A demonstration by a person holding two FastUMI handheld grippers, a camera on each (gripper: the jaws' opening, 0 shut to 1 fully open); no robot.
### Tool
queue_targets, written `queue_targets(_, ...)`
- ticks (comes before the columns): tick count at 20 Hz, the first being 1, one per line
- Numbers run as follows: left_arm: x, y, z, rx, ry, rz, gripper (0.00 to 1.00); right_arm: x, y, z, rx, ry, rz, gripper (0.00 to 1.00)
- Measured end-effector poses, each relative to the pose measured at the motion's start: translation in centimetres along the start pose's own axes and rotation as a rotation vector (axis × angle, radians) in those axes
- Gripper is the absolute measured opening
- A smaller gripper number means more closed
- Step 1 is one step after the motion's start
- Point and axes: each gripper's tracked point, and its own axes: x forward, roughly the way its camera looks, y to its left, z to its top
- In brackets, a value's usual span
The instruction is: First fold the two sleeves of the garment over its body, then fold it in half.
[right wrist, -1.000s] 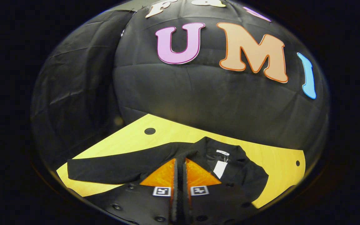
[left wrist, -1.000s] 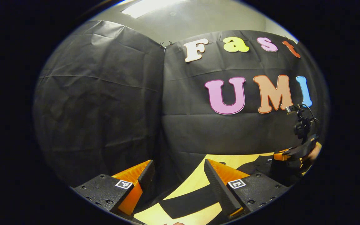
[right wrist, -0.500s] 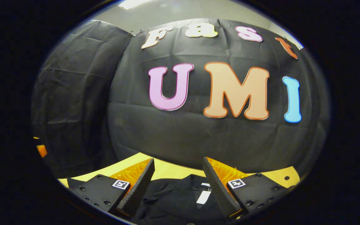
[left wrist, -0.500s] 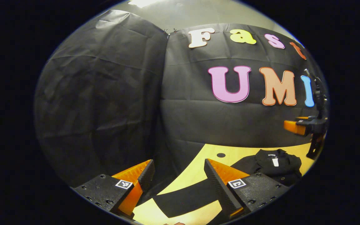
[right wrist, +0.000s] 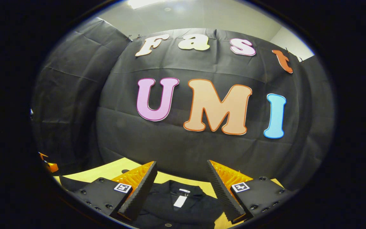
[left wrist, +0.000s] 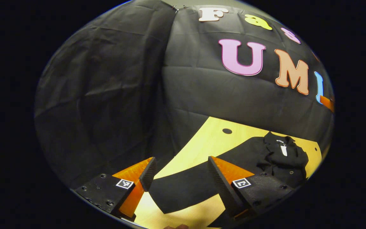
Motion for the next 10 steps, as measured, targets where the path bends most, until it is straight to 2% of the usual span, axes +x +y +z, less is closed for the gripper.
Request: queue_targets(10,4.8,1.7,-8.7,-0.031,0.238,0.071,0.97,-0.9,-3.5,-1.7,-0.027,0.069,-0.083,1.0)
